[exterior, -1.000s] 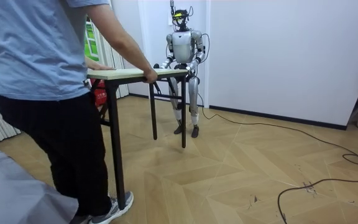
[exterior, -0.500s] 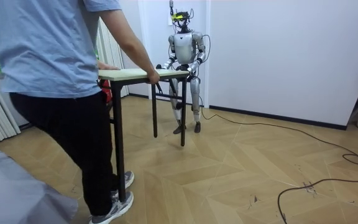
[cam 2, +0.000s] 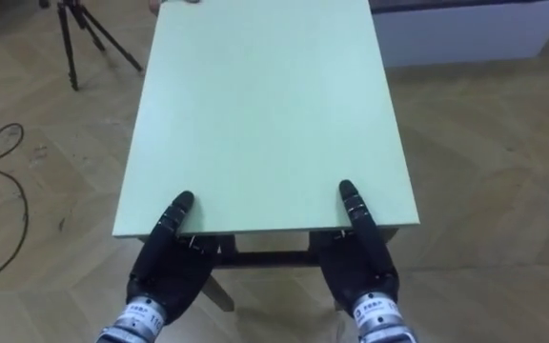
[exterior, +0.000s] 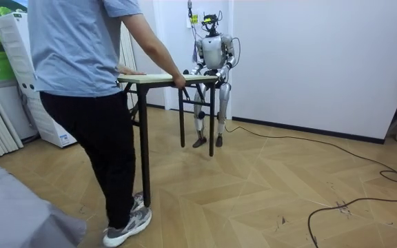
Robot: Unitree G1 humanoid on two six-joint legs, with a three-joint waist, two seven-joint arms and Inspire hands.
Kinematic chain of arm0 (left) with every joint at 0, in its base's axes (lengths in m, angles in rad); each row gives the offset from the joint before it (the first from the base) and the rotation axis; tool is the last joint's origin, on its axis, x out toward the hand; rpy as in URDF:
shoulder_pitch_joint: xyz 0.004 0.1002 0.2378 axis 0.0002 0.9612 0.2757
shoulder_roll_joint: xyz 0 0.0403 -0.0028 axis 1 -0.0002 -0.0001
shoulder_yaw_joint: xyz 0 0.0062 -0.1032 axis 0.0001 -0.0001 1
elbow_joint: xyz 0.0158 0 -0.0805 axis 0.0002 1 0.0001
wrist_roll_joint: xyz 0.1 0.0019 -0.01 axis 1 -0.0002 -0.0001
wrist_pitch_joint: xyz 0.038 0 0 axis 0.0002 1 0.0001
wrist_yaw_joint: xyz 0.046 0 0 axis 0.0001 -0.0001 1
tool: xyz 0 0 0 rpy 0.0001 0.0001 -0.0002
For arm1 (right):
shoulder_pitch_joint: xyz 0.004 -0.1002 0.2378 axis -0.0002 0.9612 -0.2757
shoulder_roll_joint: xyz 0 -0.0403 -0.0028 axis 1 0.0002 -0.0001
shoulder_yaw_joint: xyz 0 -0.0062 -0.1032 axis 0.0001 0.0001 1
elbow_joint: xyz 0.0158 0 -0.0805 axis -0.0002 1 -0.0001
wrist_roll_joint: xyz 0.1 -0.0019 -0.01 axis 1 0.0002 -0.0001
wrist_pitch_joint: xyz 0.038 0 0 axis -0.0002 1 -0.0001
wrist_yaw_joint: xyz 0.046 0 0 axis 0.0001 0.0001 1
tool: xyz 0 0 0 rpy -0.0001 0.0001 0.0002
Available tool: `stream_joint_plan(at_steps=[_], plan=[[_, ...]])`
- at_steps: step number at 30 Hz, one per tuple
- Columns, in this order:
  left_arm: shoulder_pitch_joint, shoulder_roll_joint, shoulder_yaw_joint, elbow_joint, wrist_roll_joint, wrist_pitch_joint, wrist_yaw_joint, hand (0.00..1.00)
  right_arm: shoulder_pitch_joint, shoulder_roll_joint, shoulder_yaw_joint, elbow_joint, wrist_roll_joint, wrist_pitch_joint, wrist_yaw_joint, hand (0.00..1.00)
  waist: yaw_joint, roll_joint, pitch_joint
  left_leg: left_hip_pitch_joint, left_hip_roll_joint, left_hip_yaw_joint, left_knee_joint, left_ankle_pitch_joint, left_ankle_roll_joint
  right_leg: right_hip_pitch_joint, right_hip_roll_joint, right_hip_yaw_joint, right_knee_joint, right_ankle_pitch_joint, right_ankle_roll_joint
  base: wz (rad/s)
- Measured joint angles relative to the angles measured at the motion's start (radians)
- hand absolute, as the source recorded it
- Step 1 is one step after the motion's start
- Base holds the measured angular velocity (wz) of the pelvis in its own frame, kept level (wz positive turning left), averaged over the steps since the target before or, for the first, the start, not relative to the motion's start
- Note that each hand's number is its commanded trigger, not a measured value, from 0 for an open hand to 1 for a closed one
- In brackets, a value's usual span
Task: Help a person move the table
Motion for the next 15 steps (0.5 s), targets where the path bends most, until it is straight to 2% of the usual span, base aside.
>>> stream_joint_plan(at_steps=[1, 2, 3, 4, 6, 8, 9, 10, 11, 12, 13, 14, 15], plan=[[0.000, 0.001, -0.006, 0.000, -0.001, 0.000, 0.003, 1.00, 0.007, 0.003, 0.001, -0.001, 0.003, -0.004, 0.000, 1.00, 0.000, -0.007, 0.0001, 0.000, -0.009, 0.000, 0.012, 0.002, 0.008, 0.004, -0.048, 0.016, 0.175, -0.032, 0.007, 0.15], [0.002, 0.003, -0.006, -0.001, -0.002, -0.001, 0.003, 1.00, 0.010, 0.006, 0.003, -0.001, 0.005, -0.004, 0.000, 1.00, 0.004, -0.016, -0.0012, -0.001, -0.017, 0.001, 0.015, 0.003, 0.011, 0.014, -0.066, 0.038, 0.251, -0.039, 0.010, -0.03], [0.003, 0.004, -0.006, -0.006, -0.001, -0.001, 0.003, 1.00, 0.013, 0.012, 0.003, -0.001, 0.008, -0.005, 0.000, 1.00, 0.009, -0.031, -0.0013, -0.007, -0.028, 0.001, 0.027, 0.004, 0.015, 0.047, -0.088, 0.079, 0.341, -0.041, 0.014, -0.09], [0.003, 0.007, -0.005, -0.008, 0.000, -0.001, -0.004, 1.00, 0.014, 0.015, 0.003, -0.001, 0.019, -0.005, 0.000, 1.00, 0.015, -0.042, -0.0024, -0.026, -0.035, 0.002, 0.039, 0.005, 0.019, 0.097, -0.094, 0.106, 0.386, -0.041, 0.014, -0.07], [0.002, 0.008, -0.006, -0.013, 0.009, -0.002, -0.006, 1.00, 0.014, 0.015, 0.004, -0.002, 0.027, -0.007, 0.001, 1.00, 0.029, -0.048, -0.0042, -0.056, -0.036, 0.014, 0.048, 0.014, 0.023, 0.166, -0.097, 0.126, 0.388, -0.041, 0.015, -0.12], [0.003, 0.009, -0.004, -0.020, 0.010, -0.007, -0.007, 1.00, 0.010, 0.012, 0.016, -0.004, 0.035, -0.018, 0.007, 1.00, 0.048, -0.060, -0.0063, -0.094, -0.036, 0.039, 0.067, 0.022, 0.024, 0.222, -0.096, 0.127, 0.327, -0.039, 0.017, -0.25], [0.002, 0.011, -0.002, -0.024, 0.009, -0.008, -0.006, 1.00, 0.005, 0.011, 0.021, -0.004, 0.036, -0.020, 0.007, 1.00, 0.059, -0.067, -0.0048, -0.112, -0.035, 0.052, 0.086, 0.023, 0.023, 0.265, -0.079, 0.130, 0.242, -0.092, 0.042, -0.22], [0.002, 0.009, -0.004, -0.023, 0.012, -0.008, -0.005, 1.00, 0.006, 0.009, 0.022, -0.004, 0.034, -0.023, 0.008, 1.00, 0.064, -0.065, -0.0043, -0.119, -0.031, 0.054, 0.094, 0.025, 0.021, 0.287, -0.069, 0.131, 0.199, -0.122, 0.062, -0.20], [0.007, 0.010, -0.004, -0.024, 0.020, -0.008, -0.005, 1.00, 0.008, 0.009, 0.029, -0.003, 0.036, -0.030, 0.008, 1.00, 0.072, -0.066, -0.0043, -0.125, -0.020, 0.057, 0.094, 0.035, 0.015, 0.322, -0.042, 0.134, 0.117, -0.165, 0.069, -0.25], [0.009, 0.014, -0.005, -0.029, 0.018, -0.009, -0.008, 1.00, 0.008, 0.008, 0.032, -0.003, 0.039, -0.033, 0.008, 1.00, 0.084, -0.072, -0.0034, -0.133, -0.012, 0.058, 0.084, 0.048, 0.009, 0.347, -0.022, 0.139, 0.037, -0.196, 0.068, -0.30], [0.009, 0.023, -0.006, -0.039, 0.014, -0.010, -0.008, 1.00, 0.007, 0.010, 0.034, -0.004, 0.041, -0.034, 0.008, 1.00, 0.096, -0.087, -0.0042, -0.147, -0.005, 0.065, 0.076, 0.063, 0.006, 0.369, -0.005, 0.151, -0.035, -0.226, 0.065, -0.23], [0.009, 0.026, -0.007, -0.046, 0.011, -0.011, -0.008, 1.00, 0.007, 0.013, 0.035, -0.006, 0.041, -0.034, 0.008, 1.00, 0.096, -0.096, -0.0046, -0.157, 0.001, 0.070, 0.078, 0.067, 0.006, 0.376, 0.001, 0.154, -0.069, -0.238, 0.065, -0.17], [0.011, 0.041, -0.006, -0.060, 0.008, -0.012, -0.008, 1.00, 0.004, 0.024, 0.037, -0.006, 0.041, -0.034, 0.008, 1.00, 0.100, -0.113, -0.0054, -0.172, 0.009, 0.078, 0.079, 0.078, 0.003, 0.389, 0.011, 0.156, -0.128, -0.259, 0.065, -0.17]])
